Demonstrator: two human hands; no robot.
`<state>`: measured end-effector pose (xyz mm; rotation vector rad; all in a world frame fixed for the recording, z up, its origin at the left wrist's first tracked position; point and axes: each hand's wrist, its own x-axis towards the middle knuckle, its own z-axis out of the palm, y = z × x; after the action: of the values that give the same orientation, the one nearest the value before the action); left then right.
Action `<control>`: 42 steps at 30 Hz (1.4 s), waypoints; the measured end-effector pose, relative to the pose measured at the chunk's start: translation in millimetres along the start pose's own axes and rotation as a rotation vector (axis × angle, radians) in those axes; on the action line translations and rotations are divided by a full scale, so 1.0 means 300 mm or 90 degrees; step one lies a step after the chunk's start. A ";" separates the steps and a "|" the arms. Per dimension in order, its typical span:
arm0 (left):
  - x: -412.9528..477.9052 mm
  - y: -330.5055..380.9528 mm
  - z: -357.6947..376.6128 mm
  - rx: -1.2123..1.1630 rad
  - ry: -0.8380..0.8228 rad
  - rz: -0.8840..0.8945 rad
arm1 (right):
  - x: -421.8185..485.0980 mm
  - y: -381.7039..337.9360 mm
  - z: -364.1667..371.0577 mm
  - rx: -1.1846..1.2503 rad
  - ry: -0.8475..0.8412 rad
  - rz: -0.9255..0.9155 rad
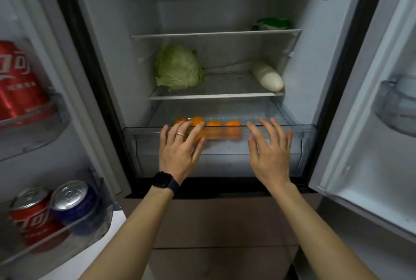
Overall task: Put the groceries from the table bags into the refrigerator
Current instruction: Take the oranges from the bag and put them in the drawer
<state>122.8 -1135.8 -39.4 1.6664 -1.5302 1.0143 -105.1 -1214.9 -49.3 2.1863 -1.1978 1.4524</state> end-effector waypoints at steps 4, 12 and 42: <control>0.011 -0.027 0.046 0.019 0.048 0.028 | 0.013 0.018 0.027 -0.020 0.021 -0.016; 0.128 -0.062 0.200 -0.007 -0.019 -0.011 | 0.149 0.061 0.176 -0.039 -0.034 0.024; 0.347 -0.105 0.374 -0.011 -0.378 -0.094 | 0.438 0.094 0.243 -0.150 -0.475 0.087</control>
<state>168.7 -1280.7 -2.3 2.1528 -1.7270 0.4390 -57.9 -1341.2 22.7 2.5803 -1.6539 0.4596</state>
